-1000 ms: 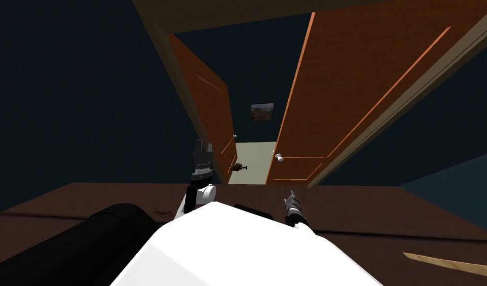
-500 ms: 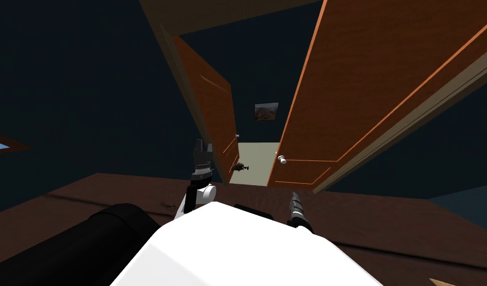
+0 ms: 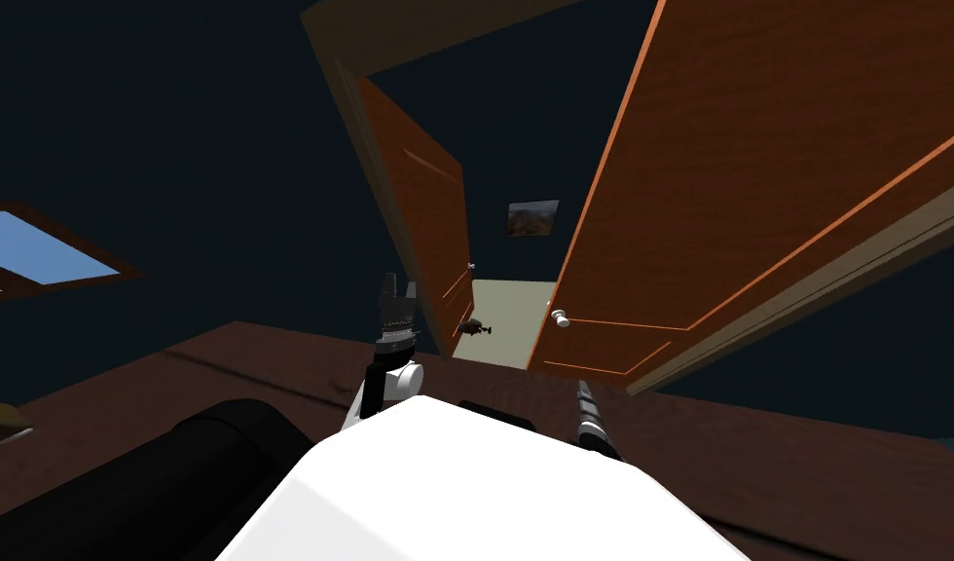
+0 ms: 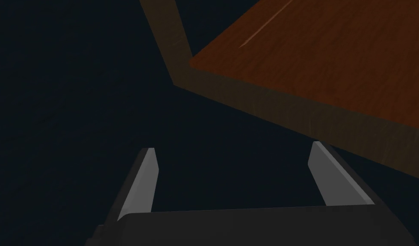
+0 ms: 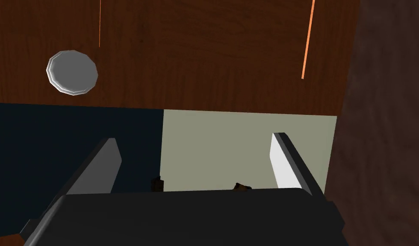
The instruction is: Push the door open
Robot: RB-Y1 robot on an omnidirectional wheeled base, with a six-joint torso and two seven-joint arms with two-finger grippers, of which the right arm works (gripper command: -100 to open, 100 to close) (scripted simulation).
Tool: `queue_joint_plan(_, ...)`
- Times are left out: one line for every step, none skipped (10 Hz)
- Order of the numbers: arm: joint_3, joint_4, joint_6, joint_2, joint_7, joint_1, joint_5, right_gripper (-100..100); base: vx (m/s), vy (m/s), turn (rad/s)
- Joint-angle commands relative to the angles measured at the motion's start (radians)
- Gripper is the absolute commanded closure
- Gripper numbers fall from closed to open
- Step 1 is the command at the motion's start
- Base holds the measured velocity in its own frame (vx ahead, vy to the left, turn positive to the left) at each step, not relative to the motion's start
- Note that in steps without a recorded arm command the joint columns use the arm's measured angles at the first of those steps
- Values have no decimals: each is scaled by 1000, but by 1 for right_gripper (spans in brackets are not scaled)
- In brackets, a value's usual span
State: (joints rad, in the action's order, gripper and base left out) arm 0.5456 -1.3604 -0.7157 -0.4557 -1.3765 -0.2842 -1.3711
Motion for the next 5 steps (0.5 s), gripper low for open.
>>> queue_joint_plan(22,36,-48,-17,-50,7,-50,-100,37,-62,220)
queue_joint_plan(34,59,-73,-27,-77,13,-81,-100,34,-55,230)
queue_joint_plan(46,81,-97,-37,-104,19,-113,-100,33,-69,185)
queue_joint_plan(58,103,-122,-47,-130,24,-141,-100,36,-78,173)
queue_joint_plan(70,125,-146,-57,-157,30,-168,-100,26,-80,179)
